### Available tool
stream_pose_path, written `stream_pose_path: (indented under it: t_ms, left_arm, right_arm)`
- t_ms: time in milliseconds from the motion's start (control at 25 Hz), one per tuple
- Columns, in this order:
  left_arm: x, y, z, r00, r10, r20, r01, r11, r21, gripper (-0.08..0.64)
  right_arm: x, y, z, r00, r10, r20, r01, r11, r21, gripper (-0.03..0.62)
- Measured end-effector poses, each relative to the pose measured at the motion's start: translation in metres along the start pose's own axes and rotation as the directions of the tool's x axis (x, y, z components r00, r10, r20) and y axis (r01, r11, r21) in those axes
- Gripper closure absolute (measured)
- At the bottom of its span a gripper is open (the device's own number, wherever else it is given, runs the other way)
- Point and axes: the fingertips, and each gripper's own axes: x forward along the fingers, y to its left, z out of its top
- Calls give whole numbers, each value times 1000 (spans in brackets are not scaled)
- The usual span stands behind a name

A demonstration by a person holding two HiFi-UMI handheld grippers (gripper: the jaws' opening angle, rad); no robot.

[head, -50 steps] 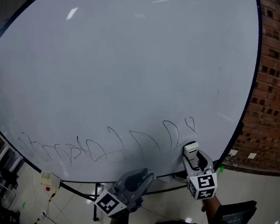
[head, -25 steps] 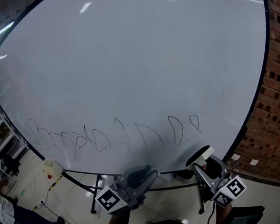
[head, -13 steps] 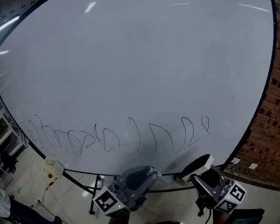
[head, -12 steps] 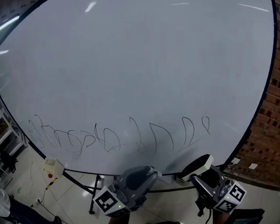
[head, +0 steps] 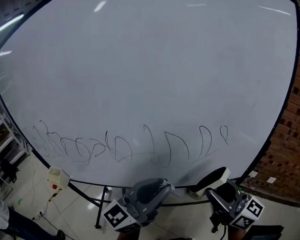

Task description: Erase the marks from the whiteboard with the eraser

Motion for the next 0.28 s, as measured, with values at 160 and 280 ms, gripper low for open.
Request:
stream_pose_path:
  t_ms: [160,280]
  left_arm:
    - [-2,-1,2,1000,2,1,-2,1000,4,498]
    - [-4,-2,1,1000,4,-1,-4,1000,3,498]
  right_arm:
    - [-1,2,1,1000,3,-2,-3,1000,2,365]
    - [-2,3,-1,1000,2,-4,-2,1000,4,365]
